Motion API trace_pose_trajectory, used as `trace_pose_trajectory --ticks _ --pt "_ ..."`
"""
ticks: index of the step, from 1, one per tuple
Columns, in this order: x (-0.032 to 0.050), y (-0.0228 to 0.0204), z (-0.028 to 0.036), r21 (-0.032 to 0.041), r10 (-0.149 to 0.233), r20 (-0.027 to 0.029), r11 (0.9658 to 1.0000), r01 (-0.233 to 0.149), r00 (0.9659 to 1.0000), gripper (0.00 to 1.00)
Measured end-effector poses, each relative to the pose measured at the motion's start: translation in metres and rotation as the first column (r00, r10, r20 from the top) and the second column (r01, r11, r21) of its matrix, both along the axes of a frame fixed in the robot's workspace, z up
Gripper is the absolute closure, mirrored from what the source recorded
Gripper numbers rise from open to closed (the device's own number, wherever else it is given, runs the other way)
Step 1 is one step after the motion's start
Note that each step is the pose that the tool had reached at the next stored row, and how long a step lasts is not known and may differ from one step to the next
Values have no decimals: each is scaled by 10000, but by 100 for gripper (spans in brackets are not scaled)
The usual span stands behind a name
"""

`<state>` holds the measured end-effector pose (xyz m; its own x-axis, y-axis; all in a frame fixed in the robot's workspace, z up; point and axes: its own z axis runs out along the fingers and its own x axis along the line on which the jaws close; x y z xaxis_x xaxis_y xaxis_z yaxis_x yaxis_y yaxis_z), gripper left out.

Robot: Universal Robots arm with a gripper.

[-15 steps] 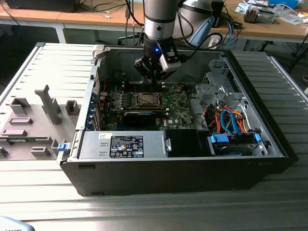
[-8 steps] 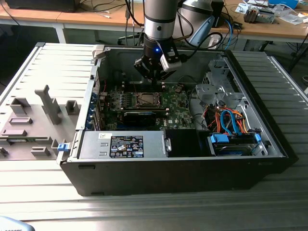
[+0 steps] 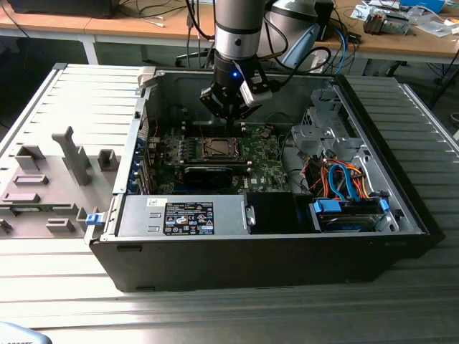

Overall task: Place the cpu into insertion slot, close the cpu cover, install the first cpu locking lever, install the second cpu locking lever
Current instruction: 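Install the first cpu locking lever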

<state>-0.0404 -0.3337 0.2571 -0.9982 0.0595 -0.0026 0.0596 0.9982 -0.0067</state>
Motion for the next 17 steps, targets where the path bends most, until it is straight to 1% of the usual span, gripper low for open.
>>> trace_pose_trajectory --ticks 11,17 --pt "0 0 0 0 468 0 9989 -468 9989 89" --pt "0 0 0 0 769 0 9970 -769 9970 89"
